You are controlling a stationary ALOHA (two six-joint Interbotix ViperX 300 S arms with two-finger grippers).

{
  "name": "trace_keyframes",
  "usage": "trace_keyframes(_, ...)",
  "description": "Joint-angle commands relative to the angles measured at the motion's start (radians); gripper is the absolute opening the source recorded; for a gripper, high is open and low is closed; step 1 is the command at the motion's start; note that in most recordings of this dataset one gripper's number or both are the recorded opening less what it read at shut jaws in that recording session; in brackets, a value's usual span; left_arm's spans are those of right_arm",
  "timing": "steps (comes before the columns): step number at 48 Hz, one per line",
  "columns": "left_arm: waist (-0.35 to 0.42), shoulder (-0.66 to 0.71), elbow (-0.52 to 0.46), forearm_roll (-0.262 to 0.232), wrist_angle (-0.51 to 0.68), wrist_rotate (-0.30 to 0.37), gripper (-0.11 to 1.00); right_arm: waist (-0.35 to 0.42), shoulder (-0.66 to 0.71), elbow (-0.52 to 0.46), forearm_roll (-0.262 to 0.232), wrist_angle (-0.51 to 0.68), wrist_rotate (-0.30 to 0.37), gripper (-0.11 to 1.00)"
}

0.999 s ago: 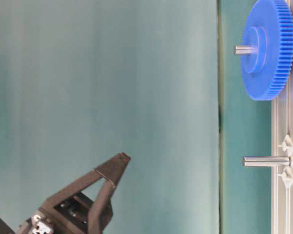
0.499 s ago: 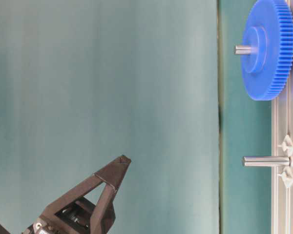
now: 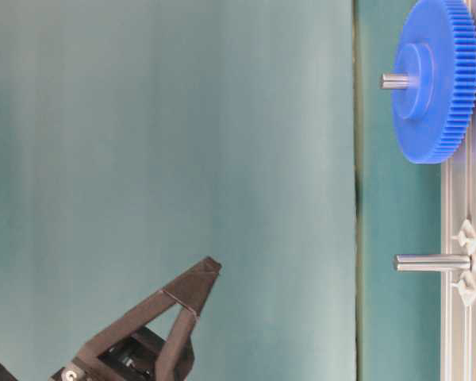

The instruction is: Find the location of the shaft and insert the large gear.

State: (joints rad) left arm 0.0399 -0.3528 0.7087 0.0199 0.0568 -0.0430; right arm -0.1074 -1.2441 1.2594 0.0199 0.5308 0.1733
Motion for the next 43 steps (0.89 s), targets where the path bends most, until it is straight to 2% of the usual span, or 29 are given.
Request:
trace_keyframes(1, -0.006, -0.017, -0.009, 0.002, -0.009, -0.002, 0.83, -0.002, 0.006, -0.012, 0.002, -0.012, 0.008, 0.06)
trace_keyframes(43, -0.008, -0.025, 0.003, 0.003, -0.018, -0.003, 0.82, -0.002, -0.005, -0.005, 0.002, -0.02, 0.009, 0.06)
